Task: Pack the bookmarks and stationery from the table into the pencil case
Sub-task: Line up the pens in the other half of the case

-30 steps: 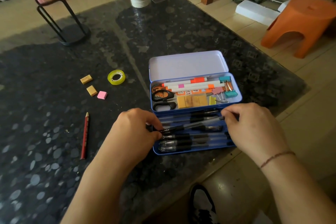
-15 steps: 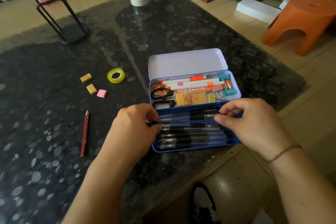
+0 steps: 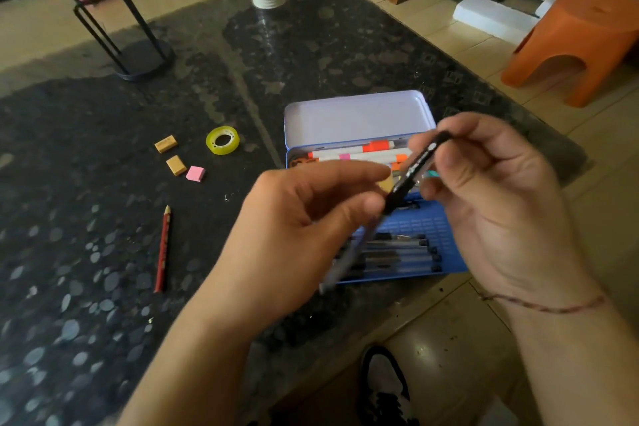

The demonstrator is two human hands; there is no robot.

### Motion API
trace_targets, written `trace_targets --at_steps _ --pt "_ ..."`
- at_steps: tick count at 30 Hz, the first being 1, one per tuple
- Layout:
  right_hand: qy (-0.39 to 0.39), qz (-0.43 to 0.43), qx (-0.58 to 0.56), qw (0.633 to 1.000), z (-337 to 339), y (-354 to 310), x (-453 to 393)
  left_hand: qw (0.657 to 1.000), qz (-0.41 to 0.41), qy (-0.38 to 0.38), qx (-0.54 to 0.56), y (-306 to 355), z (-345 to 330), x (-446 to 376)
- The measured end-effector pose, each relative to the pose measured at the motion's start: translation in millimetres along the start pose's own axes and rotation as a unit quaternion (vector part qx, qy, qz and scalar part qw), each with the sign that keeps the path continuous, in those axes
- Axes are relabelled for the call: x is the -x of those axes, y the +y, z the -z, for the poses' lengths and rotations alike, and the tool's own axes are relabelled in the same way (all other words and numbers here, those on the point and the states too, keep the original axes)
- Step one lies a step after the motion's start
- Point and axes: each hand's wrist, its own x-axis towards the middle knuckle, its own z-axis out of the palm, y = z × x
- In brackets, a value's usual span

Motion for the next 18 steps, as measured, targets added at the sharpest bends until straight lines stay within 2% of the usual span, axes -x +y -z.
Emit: trace_targets --at_steps 2,7,10,12,14,16,18 --pt "-0.011 0.013 -0.011 1.000 -14.2 3.2 4.2 0.999 0.002 -0.016 0.047 -0.9 -1.2 1.7" --pt "0.004 0.030 0.043 0.999 -32.2 8.1 9.5 0.984 0.038 -0.076 0.157 -3.2 0.6 0.6" --pt "0.015 0.046 0.151 0.987 -31.6 10.3 8.1 0.980 0.035 -0.083 0.178 -3.5 -2.0 0.4" --pt "0.014 0.043 0.221 0.974 -27.6 12.6 7.0 0.982 0.027 -0.059 0.175 -5.0 -1.8 0.1" --pt "-0.016 0.011 0.241 0.970 -20.8 12.5 6.9 0.987 0.029 -0.004 0.156 -8.5 0.1 -2.4" --pt "-0.059 -0.030 0.268 0.961 -11.8 9.1 7.5 0.988 0.053 0.059 0.131 -14.3 4.5 -5.5" --pt "-0.080 -0.050 0.339 0.936 -0.9 6.7 7.5 0.988 0.079 0.106 0.083 -20.1 9.4 -7.8"
